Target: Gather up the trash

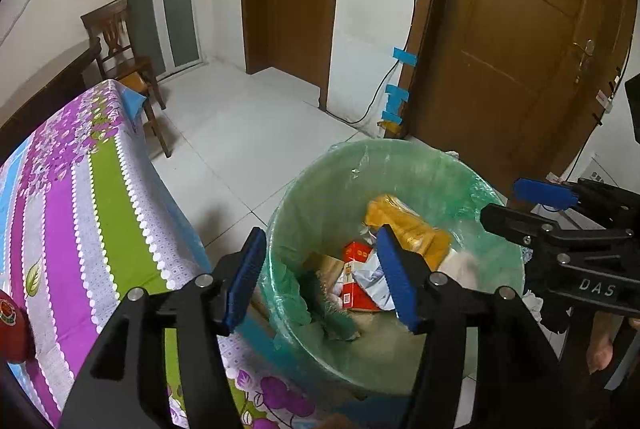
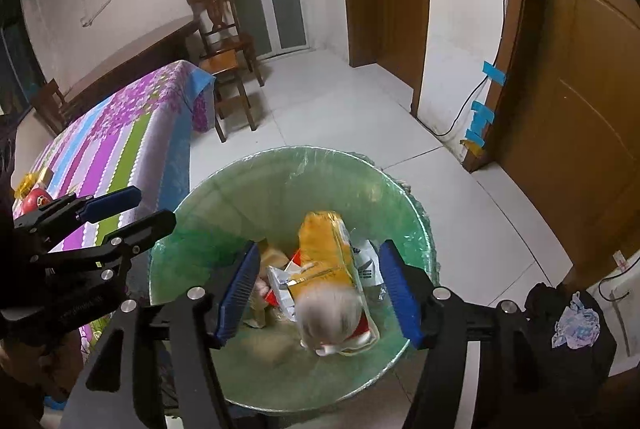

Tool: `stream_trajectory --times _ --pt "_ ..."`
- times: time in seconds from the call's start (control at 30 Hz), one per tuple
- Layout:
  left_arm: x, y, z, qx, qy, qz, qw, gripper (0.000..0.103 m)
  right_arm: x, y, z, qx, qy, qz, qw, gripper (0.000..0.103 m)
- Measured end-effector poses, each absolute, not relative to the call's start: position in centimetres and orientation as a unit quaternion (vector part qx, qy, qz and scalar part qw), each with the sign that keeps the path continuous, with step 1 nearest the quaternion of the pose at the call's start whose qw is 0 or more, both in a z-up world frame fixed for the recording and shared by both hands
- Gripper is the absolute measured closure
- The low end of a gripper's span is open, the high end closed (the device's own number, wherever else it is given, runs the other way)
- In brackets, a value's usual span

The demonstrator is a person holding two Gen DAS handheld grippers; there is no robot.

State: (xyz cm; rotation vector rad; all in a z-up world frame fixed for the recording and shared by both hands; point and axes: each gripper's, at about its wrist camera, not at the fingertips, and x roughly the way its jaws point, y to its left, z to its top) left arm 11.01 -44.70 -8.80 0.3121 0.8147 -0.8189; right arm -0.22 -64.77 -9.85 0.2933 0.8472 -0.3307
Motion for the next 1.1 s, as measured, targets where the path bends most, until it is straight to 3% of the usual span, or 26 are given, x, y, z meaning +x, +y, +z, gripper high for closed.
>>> stream_trajectory --times 0.77,1.1 --pt "10.2 -44.0 -8.0 0.147 0.374 -0.381 0.833 0.040 -1.3 -63.9 -9.4 0.145 0.394 -0.164 0.893 0.031" --pt "10.1 -43.0 -7.5 0.147 0.369 -0.378 0.836 0.038 -1.4 -62.7 -8.0 0.134 0.379 -0.161 0.901 0.019"
